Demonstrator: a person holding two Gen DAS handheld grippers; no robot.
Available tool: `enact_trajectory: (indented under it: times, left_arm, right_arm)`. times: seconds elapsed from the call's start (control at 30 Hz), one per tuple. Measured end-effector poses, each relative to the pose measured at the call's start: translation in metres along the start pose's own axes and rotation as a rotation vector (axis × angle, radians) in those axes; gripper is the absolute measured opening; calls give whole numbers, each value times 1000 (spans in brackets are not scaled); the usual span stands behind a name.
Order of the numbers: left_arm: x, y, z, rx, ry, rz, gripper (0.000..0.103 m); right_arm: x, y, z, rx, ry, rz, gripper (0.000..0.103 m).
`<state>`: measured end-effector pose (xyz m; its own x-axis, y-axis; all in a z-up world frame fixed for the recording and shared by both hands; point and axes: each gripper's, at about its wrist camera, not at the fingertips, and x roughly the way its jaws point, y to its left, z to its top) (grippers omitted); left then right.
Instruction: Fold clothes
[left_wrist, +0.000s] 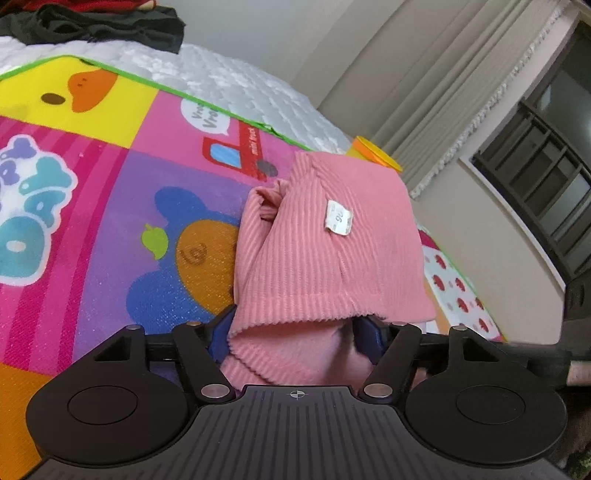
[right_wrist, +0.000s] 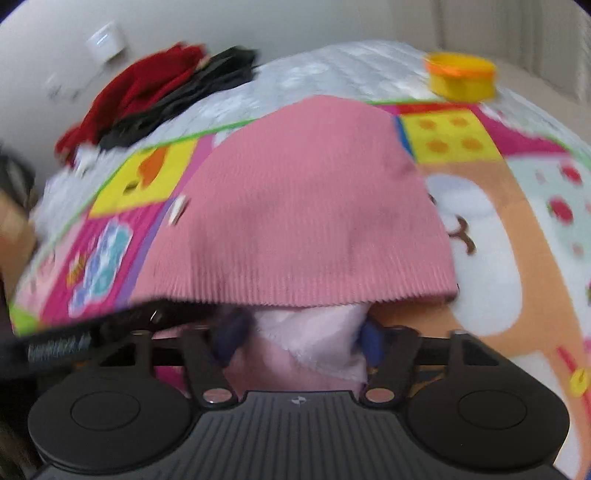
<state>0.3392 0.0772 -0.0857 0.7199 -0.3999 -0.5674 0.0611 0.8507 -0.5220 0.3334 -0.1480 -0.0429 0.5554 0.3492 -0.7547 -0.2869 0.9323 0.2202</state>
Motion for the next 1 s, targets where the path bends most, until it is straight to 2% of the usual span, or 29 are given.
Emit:
enact_trajectory:
  times: [0.03, 0.07, 0.13, 0.17, 0.2, 0.27, 0.33, 0.43, 0.57, 0.6, 0.63, 0.77, 0.83, 0.9, 1.0]
  left_arm:
    - [-1, -1, 0, 8, 4, 2, 62]
    - [-3, -3, 0, 14, 14, 2, 57]
    - [-14, -6, 3, 12, 16, -7, 57]
    - [-24, -8, 5, 5, 13, -28, 58]
    - [-34, -9, 7, -1, 13, -61, 61]
    - [-53, -14, 10, 6, -8, -118, 84]
    - [-64, -21, 11, 40, -33, -140, 95]
    - [-59, -31, 8, 67, -10, -157, 95]
    - [-40, -32, -2, 76, 68, -128, 95]
    - [-39, -30, -2, 71, 74, -128, 95]
    - [-42, -28, 0, 61, 69, -135, 95]
    - [-65, -8, 20, -28, -14, -176, 96]
    - [-73, 2, 26, -78, -38, -193, 96]
    - [-76, 10, 29, -122, -44, -217, 96]
    - [-77, 9, 30, -152, -25, -314, 96]
  right_arm:
    - [-3, 2, -1, -16, 18, 7, 40]
    - [-6, 3, -4, -33, 34, 16, 37]
    - [-18, 6, -13, -77, 67, 42, 29]
    - [-25, 7, -20, -96, 85, 55, 28]
    - [-33, 8, -28, -114, 102, 68, 27]
    - [-48, 9, -43, -149, 129, 84, 25]
    - [-61, 11, -55, -182, 143, 82, 25]
    - [-81, 14, -74, -231, 165, 80, 26]
    - [-109, 7, -78, -229, 131, 59, 34]
    - [-118, 3, -77, -216, 114, 55, 43]
    - [-127, -1, -77, -204, 97, 52, 52]
    - [-167, -16, -66, -121, -13, 54, 62]
    - [-182, -21, -60, -69, -81, 61, 72]
    - [-186, -27, -54, -4, -128, 65, 74]
    - [-181, -37, -45, 87, -168, 50, 74]
